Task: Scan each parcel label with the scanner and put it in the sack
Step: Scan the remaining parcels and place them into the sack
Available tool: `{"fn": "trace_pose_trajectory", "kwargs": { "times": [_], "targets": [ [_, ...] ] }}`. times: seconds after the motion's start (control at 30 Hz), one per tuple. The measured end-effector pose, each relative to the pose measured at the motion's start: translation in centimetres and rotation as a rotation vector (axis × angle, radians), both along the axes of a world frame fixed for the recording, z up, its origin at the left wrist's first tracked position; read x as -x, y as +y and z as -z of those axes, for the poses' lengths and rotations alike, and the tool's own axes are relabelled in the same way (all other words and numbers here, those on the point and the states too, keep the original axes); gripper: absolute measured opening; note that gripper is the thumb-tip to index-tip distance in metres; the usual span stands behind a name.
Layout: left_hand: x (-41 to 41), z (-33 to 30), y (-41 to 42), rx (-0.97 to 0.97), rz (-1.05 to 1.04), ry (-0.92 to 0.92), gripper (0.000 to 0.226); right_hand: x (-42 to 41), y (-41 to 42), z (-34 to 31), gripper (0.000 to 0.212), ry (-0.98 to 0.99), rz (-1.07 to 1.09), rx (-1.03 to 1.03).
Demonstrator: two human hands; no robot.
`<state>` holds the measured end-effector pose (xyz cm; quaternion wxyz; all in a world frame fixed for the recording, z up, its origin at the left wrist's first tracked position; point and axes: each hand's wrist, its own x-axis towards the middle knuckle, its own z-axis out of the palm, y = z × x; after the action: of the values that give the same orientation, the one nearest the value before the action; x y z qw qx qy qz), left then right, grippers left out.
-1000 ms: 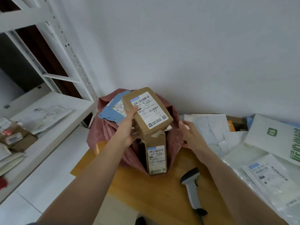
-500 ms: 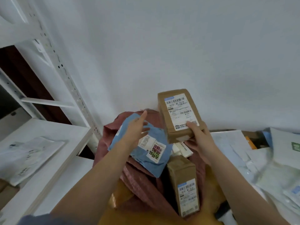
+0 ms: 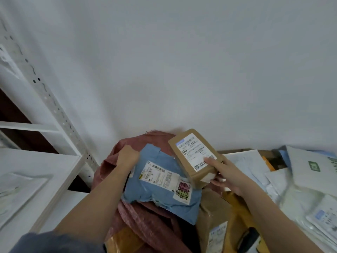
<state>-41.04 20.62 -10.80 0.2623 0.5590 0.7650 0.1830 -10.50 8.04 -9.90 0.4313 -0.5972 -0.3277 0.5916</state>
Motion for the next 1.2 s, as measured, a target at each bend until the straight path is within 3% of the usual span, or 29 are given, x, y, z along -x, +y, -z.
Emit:
{"fn": "trace_pose_trajectory", "kwargs": {
  "times": [0.13, 0.3, 0.4, 0.47, 0.57, 0.7, 0.8, 0.93, 1.07, 1.2],
  "targets": [
    [0.8, 0.1, 0.5, -0.036, 0.139, 0.145, 0.021, 0.2, 1.0, 0.6, 0.039, -0.025, -0.042, 0.05],
    [1.1, 0.4, 0.8, 0.09, 0.294, 0.347, 0.035, -0.4, 1.9, 1.3, 0.044, 0.014, -0.091, 0.097],
    [1.1, 0.7, 1.2, 0.161, 0.336, 0.429, 0.032, -1.0, 2.0, 1.7, 0.053, 0.041, -0.118, 0.117],
    [1.0, 0.3, 1.5, 0.097, 0.317, 0.46, 0.027, -1.2, 2.0, 2.0, 0.057, 0.073, -0.131, 0.125],
    [0.3, -0.7, 2.2, -0.098, 0.171, 0.375, 0.027, -1.1, 2.0, 2.0, 0.053, 0.086, -0.164, 0.116],
    [-1.0, -2.4, 3.4, -0.26, -0.053, 0.099, 0.023, 0.0, 2.6, 1.9, 0.049, 0.018, -0.297, 0.061],
    [-1.9, -3.4, 4.3, -0.32, -0.111, -0.047, 0.035, 1.2, 3.5, 1.3, 0.048, -0.046, -0.371, -0.004],
    [-2.4, -4.1, 4.7, -0.374, -0.123, -0.045, 0.055, 2.2, 4.5, 0.8, 0.055, -0.069, -0.449, -0.064],
    [-2.2, -4.1, 4.7, -0.44, -0.113, 0.009, 0.06, 2.5, 5.8, 0.7, 0.058, -0.104, -0.523, -0.113],
    [-2.1, -3.7, 4.3, -0.546, -0.054, -0.035, 0.056, 3.5, 7.0, 1.1, 0.045, -0.049, -0.257, -0.226]
  ]
}}
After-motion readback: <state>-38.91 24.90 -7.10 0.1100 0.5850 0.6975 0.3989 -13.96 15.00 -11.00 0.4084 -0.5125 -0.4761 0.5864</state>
